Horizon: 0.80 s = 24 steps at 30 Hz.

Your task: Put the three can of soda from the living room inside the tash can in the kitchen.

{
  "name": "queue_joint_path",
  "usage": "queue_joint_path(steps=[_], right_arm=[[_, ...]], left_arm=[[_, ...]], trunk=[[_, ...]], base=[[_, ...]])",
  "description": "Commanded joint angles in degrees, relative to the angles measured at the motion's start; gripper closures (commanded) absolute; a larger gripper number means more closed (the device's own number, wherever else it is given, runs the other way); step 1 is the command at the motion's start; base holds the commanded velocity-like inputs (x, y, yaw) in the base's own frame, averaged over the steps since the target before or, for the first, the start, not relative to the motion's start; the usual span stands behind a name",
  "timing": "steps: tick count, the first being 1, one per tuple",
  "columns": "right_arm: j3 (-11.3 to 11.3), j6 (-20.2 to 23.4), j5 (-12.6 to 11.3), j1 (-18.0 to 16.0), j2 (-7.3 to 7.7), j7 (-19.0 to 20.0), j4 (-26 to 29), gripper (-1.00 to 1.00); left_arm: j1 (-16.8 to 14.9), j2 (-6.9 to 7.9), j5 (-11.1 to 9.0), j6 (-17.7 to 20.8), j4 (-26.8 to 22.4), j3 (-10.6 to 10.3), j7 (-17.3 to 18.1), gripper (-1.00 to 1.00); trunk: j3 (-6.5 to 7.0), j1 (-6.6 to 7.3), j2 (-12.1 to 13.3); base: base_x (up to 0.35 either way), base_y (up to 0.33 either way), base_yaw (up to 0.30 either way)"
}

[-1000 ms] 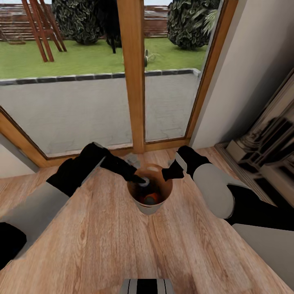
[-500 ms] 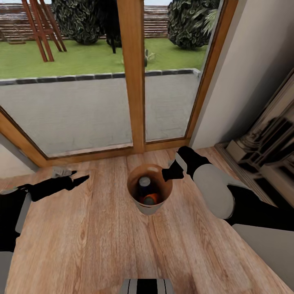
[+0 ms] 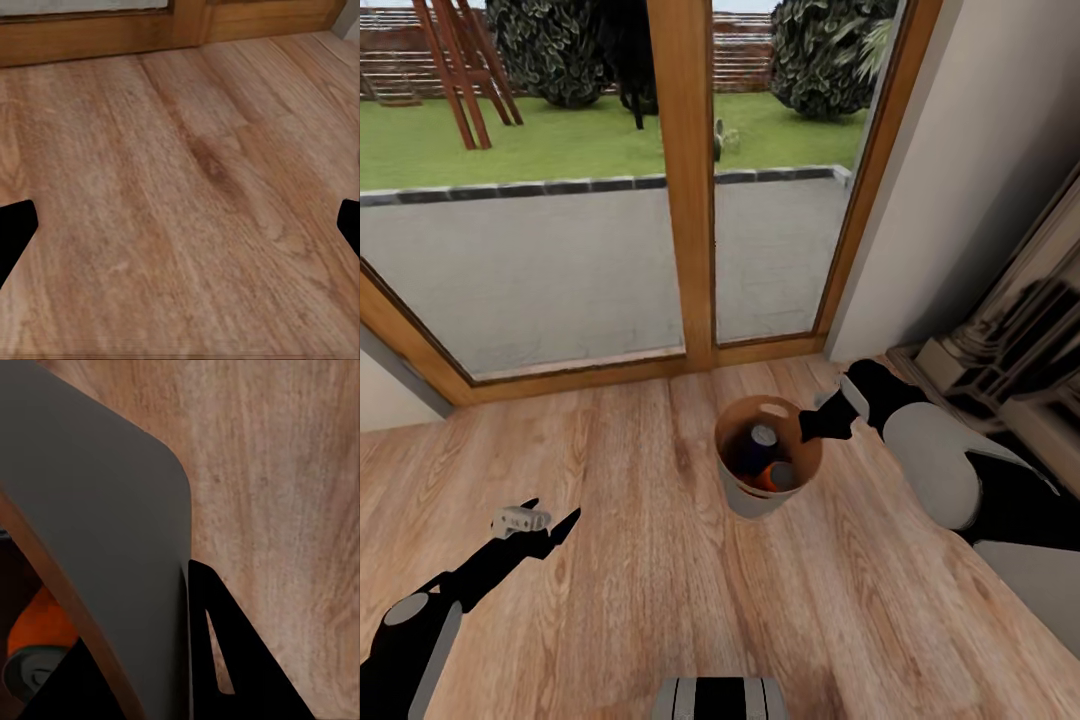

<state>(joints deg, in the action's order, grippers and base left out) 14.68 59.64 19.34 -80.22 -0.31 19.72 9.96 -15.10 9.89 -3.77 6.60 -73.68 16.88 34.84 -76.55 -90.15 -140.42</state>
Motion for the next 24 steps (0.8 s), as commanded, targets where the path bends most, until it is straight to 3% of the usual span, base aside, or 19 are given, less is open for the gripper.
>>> queue_joint_path(steps=[1,7,24], right_arm=[[1.08,0.36,-2.69,-0.03,0.18,0.55,-0.03,1.0],[0.95,0.36,-2.65,0.05,1.19,1.23,-0.04,1.0],[0.69,0.36,-2.29,1.25,1.23,0.88,0.06,1.0]], left_arm=[[0.05,-0.01,-0.01,-0.04,0.01,0.0,-0.01,-1.0],[0.24,-0.04,-0.07,-0.25,0.03,-0.01,-0.03,-1.0],[0.33,-0.04,-0.01,-0.27,0.03,-0.01,-0.03,-1.0]], trunk=[[-0.18,-0.21,-0.42],[-1.25,-1.53,-2.82],[-5.02,-1.96,-3.04]], base=[[0.0,0.0,0.0],[0.0,0.0,0.0],[0.0,0.0,0.0]])
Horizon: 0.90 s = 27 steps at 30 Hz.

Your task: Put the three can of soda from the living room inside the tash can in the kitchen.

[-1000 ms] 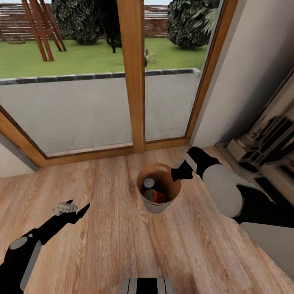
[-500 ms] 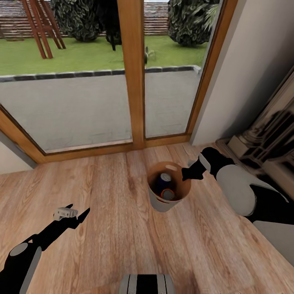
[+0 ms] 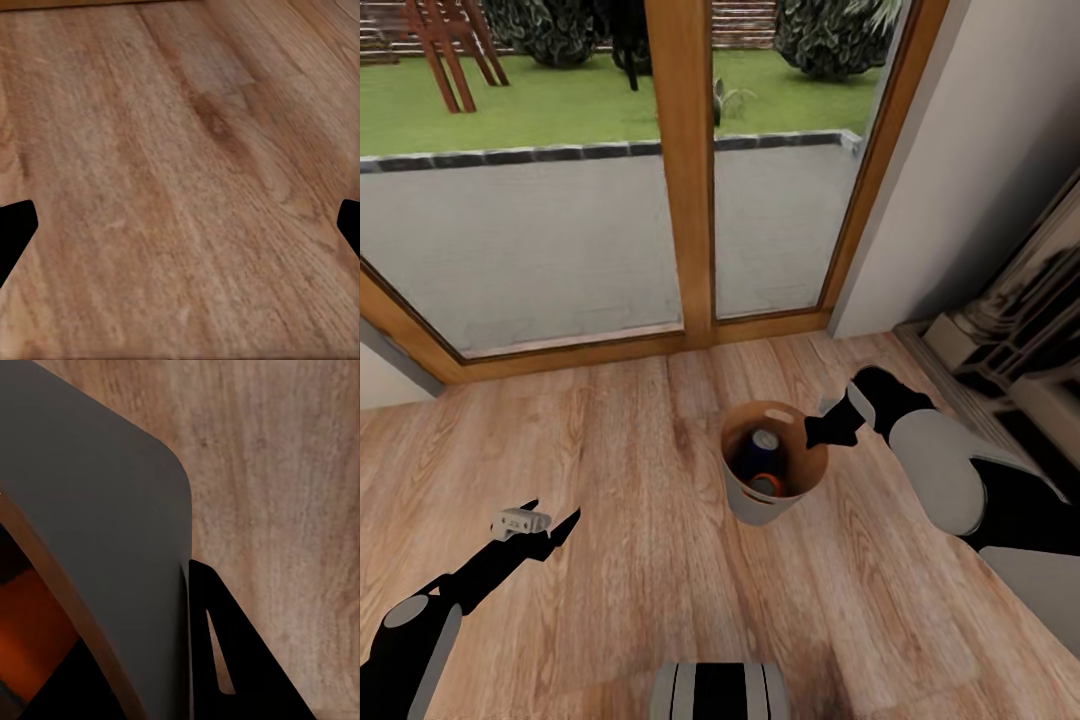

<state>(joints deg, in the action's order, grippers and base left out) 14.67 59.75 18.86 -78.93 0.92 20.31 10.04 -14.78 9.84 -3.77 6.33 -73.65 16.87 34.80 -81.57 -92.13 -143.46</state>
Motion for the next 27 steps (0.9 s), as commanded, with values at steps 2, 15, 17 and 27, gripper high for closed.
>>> queue_joint_path(steps=[2,15,17,27], right_arm=[[0.66,0.25,-1.72,-0.01,0.06,0.11,-0.02,1.0],[0.37,0.25,1.07,0.53,1.28,-1.36,0.32,1.0],[0.36,0.25,1.17,0.53,1.28,-1.39,0.33,1.0],[0.4,0.25,1.34,0.54,1.38,-1.38,0.56,1.0]], left_arm=[[0.01,0.0,-0.01,0.0,0.0,0.0,0.0,-1.0],[0.01,0.0,-0.01,0.0,0.0,0.0,0.0,-1.0],[0.01,0.0,-0.01,0.0,0.05,0.0,0.0,-1.0],[-0.02,0.0,-0.01,0.0,0.14,0.0,0.0,-1.0]], trunk=[[-0.44,-0.04,-0.03],[-3.1,-0.35,-0.2],[-3.1,-0.35,-0.2],[-4.43,-0.5,-0.28]], base=[[0.0,0.0,0.0],[0.0,0.0,0.0],[0.0,0.0,0.0],[0.0,0.0,0.0]])
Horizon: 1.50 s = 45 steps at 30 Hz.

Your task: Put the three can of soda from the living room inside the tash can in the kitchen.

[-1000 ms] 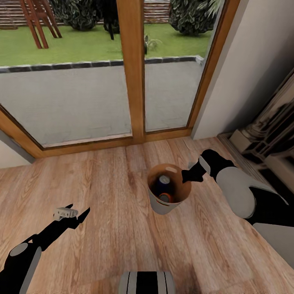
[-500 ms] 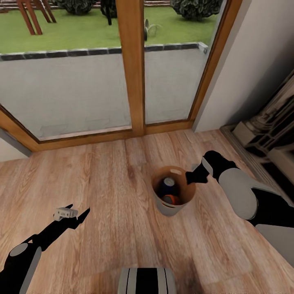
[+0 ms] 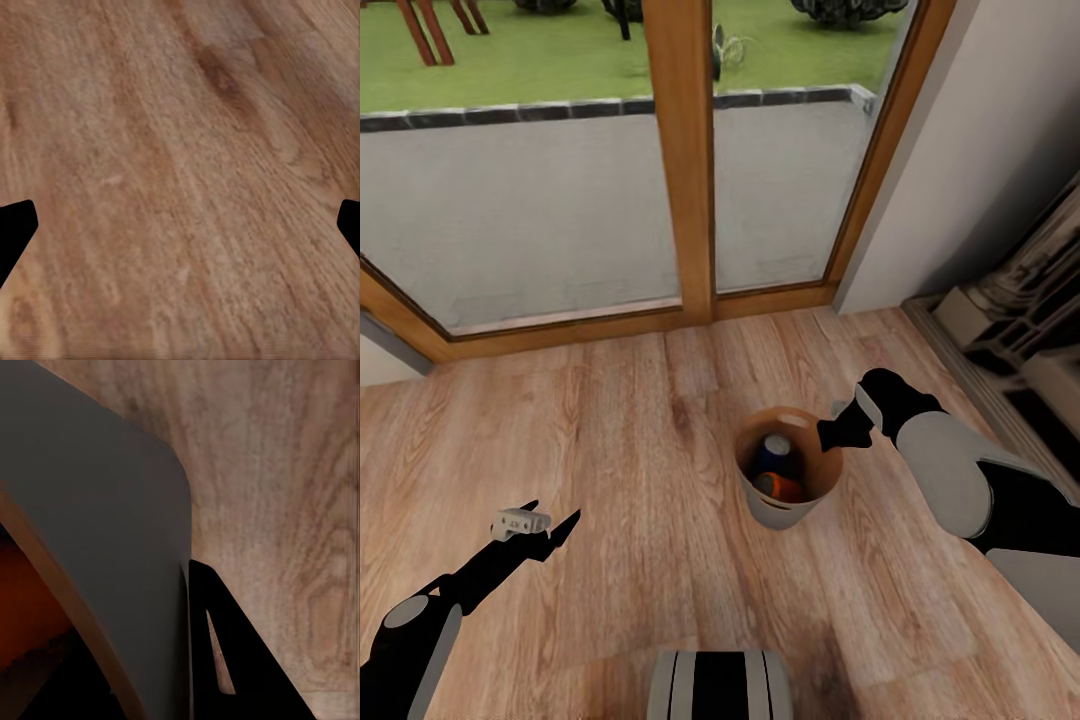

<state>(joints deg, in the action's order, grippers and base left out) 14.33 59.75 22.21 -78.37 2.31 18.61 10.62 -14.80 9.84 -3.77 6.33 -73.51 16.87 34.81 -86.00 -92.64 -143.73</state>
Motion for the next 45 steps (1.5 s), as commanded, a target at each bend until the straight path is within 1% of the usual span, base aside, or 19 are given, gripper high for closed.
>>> queue_joint_path(steps=[1,17,29,30,45], right_arm=[[0.72,0.25,-2.01,-0.03,0.02,0.3,-0.01,1.0],[0.79,0.25,-2.0,-0.03,0.49,0.37,0.18,1.0],[0.79,0.25,-2.11,-0.03,0.56,0.37,0.19,1.0],[0.79,0.25,-2.14,-0.03,0.59,0.37,0.19,-1.0],[0.86,0.25,-2.18,-0.03,0.68,0.37,0.2,-1.0]], left_arm=[[0.01,0.0,0.01,0.0,0.02,0.0,0.0,-1.0],[0.02,0.0,0.02,0.0,0.01,0.0,0.0,-1.0],[0.01,0.0,-0.09,-0.04,-0.03,0.0,0.08,-1.0],[0.02,0.0,-0.09,-0.06,-0.02,0.0,0.09,-1.0],[0.04,0.0,-0.1,-0.09,-0.04,0.0,0.09,-1.0]], trunk=[[-0.22,-0.01,-0.02],[-3.77,-0.42,-0.23],[-3.77,-0.42,-0.23],[-3.77,-0.42,-0.23],[-3.77,-0.42,-0.23]], base=[[0.0,0.0,0.0],[0.0,0.0,0.0],[0.0,0.0,0.0],[0.0,0.0,0.0],[0.0,0.0,0.0]])
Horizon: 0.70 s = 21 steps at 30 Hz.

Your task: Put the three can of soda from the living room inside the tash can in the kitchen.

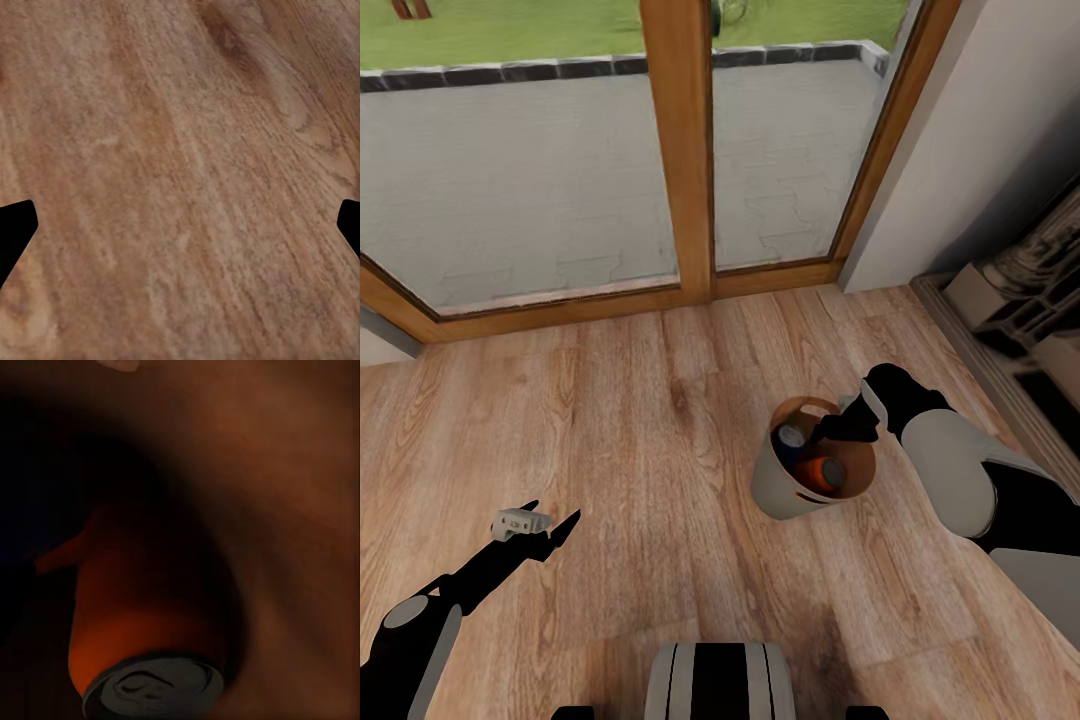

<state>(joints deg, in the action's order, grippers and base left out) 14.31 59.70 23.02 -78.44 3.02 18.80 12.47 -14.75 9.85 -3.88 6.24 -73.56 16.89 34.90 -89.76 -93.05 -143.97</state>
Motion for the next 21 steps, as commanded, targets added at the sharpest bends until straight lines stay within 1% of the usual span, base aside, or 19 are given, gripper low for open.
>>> queue_joint_path(steps=[1,21], right_arm=[[0.89,0.3,-2.98,0.05,-0.06,0.18,-1.65,-1.0],[0.9,0.3,-2.87,0.05,-0.13,0.12,-1.66,-1.0]], left_arm=[[-0.01,0.0,0.01,0.0,0.04,-0.01,0.0,-1.0],[0.01,0.0,-0.21,0.0,0.01,-0.01,0.03,-1.0]], trunk=[[-0.01,-0.02,0.01],[-0.01,-0.02,0.01]], base=[[0.0,0.0,0.0],[0.0,0.0,0.0]])
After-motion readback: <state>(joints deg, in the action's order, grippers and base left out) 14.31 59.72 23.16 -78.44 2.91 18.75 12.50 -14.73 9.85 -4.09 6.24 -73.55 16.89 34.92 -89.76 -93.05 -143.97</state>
